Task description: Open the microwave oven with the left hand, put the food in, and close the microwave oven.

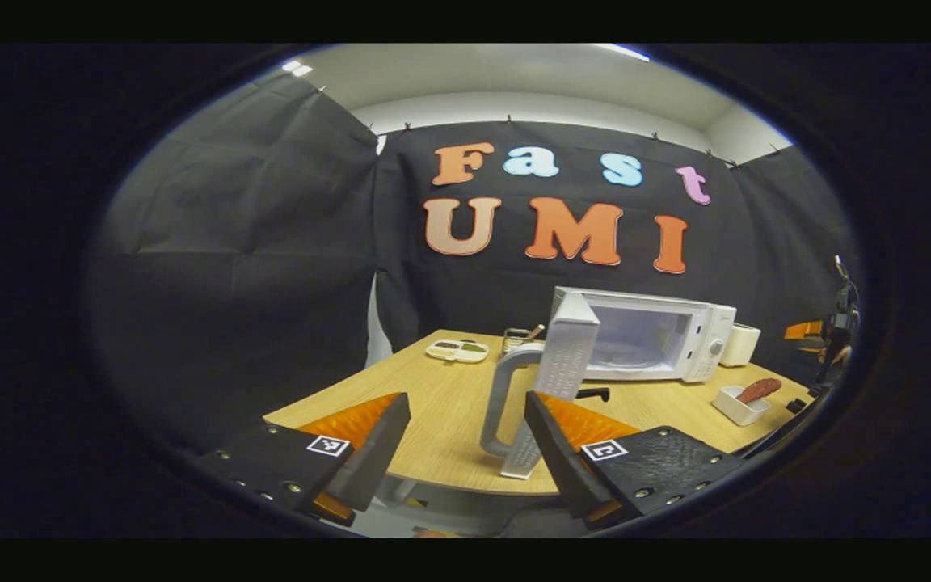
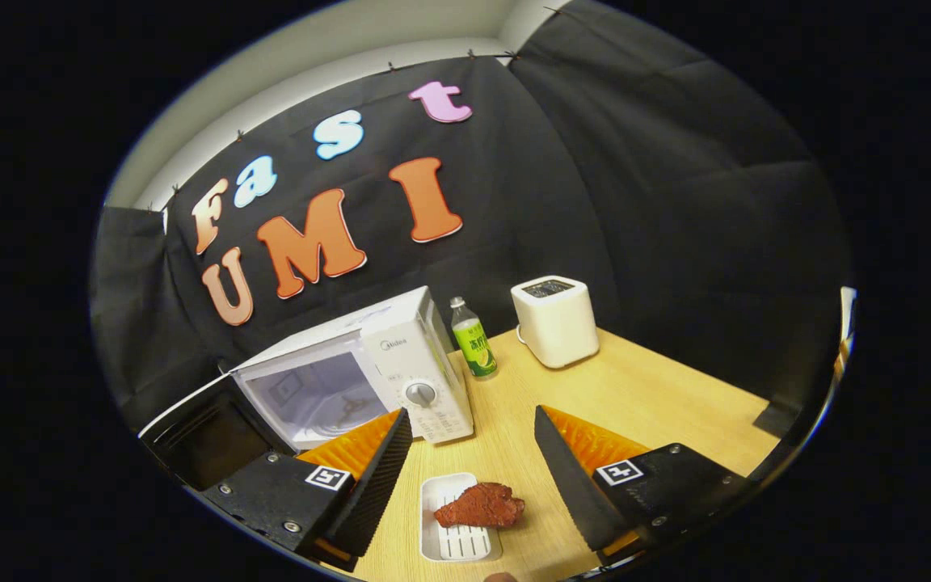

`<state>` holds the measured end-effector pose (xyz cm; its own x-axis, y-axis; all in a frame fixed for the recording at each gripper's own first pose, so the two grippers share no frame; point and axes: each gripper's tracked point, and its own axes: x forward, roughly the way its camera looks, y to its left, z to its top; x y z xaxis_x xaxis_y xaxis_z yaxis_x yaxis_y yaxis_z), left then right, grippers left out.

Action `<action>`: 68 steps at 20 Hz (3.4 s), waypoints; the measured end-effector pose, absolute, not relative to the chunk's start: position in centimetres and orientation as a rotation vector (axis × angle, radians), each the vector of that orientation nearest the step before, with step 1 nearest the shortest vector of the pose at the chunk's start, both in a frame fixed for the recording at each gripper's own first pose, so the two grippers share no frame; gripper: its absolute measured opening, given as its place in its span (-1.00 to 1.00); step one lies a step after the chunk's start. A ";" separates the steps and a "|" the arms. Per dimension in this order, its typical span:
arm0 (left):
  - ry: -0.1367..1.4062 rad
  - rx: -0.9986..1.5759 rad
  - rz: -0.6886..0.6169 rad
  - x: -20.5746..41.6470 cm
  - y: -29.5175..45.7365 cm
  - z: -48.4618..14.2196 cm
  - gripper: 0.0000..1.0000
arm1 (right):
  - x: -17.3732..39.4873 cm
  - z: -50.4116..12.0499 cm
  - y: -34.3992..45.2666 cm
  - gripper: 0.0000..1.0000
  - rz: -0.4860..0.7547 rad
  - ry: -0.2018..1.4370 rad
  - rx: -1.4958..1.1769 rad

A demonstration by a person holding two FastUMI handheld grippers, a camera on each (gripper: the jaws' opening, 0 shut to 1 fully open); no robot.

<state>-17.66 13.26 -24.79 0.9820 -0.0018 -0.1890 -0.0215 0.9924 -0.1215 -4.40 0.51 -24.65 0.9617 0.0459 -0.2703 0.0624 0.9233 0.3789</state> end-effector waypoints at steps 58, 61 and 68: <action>0.196 -0.137 0.056 -9.8 20.6 -27.4 0.75 | 6.0 -20.8 23.0 -0.87 0.257 0.187 0.858; 0.192 -0.136 0.052 -9.2 20.8 -27.5 0.76 | 8.3 -22.2 25.5 -0.88 0.245 0.193 0.854; 0.200 -0.151 0.043 -8.1 21.1 -28.2 0.76 | 13.1 -25.8 29.8 -0.88 0.202 0.213 0.824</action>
